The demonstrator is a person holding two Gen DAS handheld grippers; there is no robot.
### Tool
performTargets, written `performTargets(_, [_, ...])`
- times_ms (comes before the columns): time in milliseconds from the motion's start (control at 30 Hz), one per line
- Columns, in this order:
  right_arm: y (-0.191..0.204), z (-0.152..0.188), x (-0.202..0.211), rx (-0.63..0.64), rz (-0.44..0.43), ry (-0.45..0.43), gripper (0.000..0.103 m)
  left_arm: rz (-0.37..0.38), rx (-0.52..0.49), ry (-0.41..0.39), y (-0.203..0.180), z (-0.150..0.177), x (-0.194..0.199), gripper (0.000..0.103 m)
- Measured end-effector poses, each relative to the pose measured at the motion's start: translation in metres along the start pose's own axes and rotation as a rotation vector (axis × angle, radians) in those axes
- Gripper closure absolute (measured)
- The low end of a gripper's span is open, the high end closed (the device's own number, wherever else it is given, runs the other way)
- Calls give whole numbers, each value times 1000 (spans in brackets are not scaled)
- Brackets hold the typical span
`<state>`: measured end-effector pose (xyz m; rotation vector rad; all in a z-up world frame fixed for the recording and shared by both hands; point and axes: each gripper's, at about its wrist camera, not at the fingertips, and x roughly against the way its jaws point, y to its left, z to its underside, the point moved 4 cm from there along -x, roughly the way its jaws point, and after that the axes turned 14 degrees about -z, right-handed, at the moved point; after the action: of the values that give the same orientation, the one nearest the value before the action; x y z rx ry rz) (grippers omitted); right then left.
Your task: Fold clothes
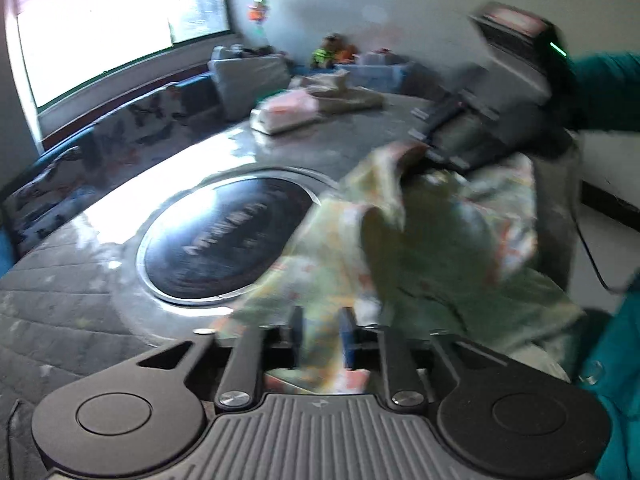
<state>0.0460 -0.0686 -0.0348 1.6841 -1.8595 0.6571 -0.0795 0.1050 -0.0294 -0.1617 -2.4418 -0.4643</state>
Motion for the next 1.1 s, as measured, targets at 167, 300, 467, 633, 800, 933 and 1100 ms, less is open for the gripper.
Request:
performTargets(167, [-15, -12, -5, -43, 10, -17, 93, 23, -74, 14, -21, 11, -5, 56])
performTargets(300, [-24, -16, -8, -81, 19, -24, 93, 3, -154, 25, -31, 17, -12, 60])
performTargets(467, [-32, -19, -12, -129, 4, -20, 94, -5, -142, 28, -20, 12, -20, 98])
performTargets(633, [-51, -26, -14, -173, 32, -28, 95, -121, -92, 0, 22, -17, -31, 99])
performTargets(800, [-85, -31, -15, -277, 162, -78, 95, -328, 9, 24, 83, -45, -74, 99])
performTargets(933, [-109, -21, -24, -362, 256, -76, 88, -414, 150, 94, 121, -48, -122, 72])
performTargets(1100, [-108, -12, -24, -340, 295, -83, 73, -451, 192, 134, 123, -38, -142, 59])
